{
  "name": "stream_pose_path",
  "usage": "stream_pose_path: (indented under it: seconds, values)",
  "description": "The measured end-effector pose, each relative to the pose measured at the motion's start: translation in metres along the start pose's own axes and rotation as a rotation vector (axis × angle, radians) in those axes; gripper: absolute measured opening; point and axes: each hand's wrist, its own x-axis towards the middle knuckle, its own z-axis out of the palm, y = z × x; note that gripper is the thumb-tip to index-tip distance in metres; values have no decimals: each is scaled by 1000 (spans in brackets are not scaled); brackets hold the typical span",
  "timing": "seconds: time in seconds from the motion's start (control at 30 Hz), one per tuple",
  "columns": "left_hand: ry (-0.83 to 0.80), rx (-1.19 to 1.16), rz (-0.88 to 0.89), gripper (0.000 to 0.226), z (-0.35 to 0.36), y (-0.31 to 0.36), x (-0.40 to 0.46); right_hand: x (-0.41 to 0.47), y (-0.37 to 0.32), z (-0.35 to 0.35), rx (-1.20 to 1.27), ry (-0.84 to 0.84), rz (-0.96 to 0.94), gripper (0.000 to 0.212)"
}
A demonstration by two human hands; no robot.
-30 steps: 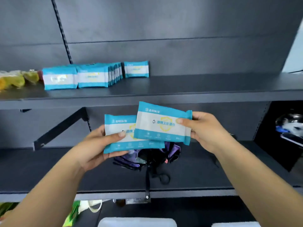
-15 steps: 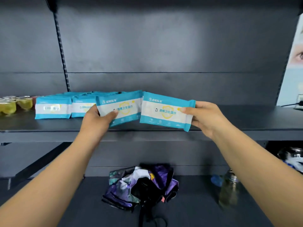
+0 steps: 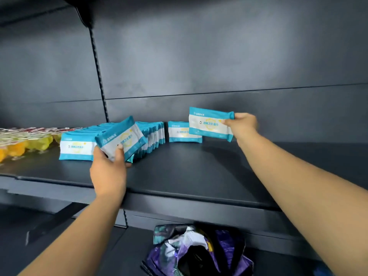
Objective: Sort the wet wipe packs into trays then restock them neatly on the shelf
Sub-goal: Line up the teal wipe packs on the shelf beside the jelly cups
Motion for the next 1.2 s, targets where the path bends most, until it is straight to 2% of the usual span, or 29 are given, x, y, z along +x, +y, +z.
stream_pose_path:
  seconds: [0.13, 0.3, 0.4, 0.53, 0.67, 0.8, 0.9, 1.0, 1.07, 1.13, 1.2]
  values:
    - [-14, 17, 16, 15, 3, -7, 2, 34, 28, 42, -78, -71, -25, 30]
    - [-165, 104, 60, 14, 3, -14, 8, 54, 48, 88, -168, -137, -58, 31]
    - [-161, 81, 60, 13, 3, -19, 11, 61, 55, 107, -219, -160, -70, 29]
    - [-151, 66, 59, 15, 2, -22, 13, 68, 61, 125, -274, -130, -81, 26]
    - [-131, 50, 91, 11, 2, -23, 9, 74, 65, 125, -429, -93, -130, 27]
    - [-145, 17, 89, 11, 1, -22, 6, 77, 66, 130, -551, -52, -158, 39]
    - [-168, -10, 70, 13, 4, -22, 10, 71, 66, 129, -540, -28, -137, 45]
    - [-174, -68, 113, 18, 2, -21, 9, 59, 53, 126, -521, -16, -223, 44]
    - [-171, -114, 153, 18, -1, -18, 6, 45, 26, 125, -525, -66, -309, 40]
    - [-160, -135, 174, 17, -4, -19, 4, 26, -7, 125, -514, -150, -354, 45]
    - [-160, -139, 179, 15, -5, -20, 5, -2, -35, 120, -360, -206, -350, 50]
